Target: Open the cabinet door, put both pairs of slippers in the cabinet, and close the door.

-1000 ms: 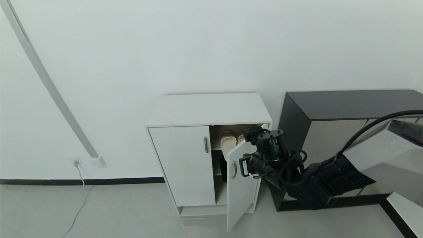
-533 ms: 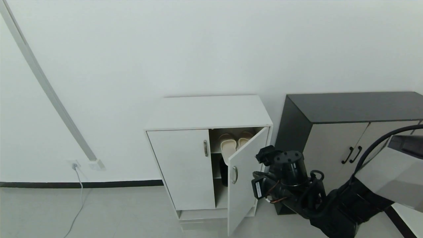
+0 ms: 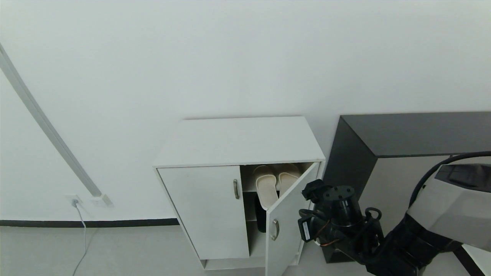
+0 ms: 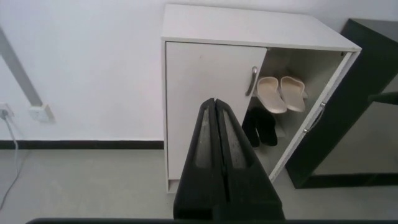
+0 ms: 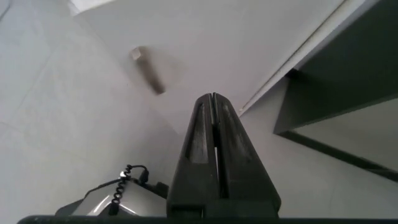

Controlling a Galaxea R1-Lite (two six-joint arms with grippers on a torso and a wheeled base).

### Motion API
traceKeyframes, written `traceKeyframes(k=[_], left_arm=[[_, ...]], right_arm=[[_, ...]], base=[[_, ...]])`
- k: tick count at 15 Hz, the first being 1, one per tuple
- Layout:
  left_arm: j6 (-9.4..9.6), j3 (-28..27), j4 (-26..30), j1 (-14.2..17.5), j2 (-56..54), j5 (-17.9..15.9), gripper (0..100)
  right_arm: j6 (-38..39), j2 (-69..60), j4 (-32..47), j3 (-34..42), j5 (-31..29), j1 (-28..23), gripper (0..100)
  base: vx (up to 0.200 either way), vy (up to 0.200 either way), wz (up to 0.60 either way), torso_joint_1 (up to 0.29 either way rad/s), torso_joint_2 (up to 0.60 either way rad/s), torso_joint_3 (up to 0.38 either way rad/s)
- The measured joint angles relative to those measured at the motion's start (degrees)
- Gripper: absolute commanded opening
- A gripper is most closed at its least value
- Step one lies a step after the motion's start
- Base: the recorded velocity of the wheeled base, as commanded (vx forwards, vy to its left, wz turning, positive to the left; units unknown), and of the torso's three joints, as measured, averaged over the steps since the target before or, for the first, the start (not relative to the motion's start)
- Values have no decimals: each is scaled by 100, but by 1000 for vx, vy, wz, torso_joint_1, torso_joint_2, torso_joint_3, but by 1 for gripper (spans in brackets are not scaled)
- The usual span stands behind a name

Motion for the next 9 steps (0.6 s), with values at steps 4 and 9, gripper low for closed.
traceKeyframes(k=[4, 9], left_arm=[[9, -2, 0, 0, 0, 0, 0], [9, -2, 0, 5, 0, 4, 0]], right_arm=[[0, 333, -156, -446, 301, -46, 0], [-12, 866, -128, -1215, 355, -145, 0]], base=[[0, 0, 0, 0, 0, 0], [0, 0, 0, 0, 0, 0]])
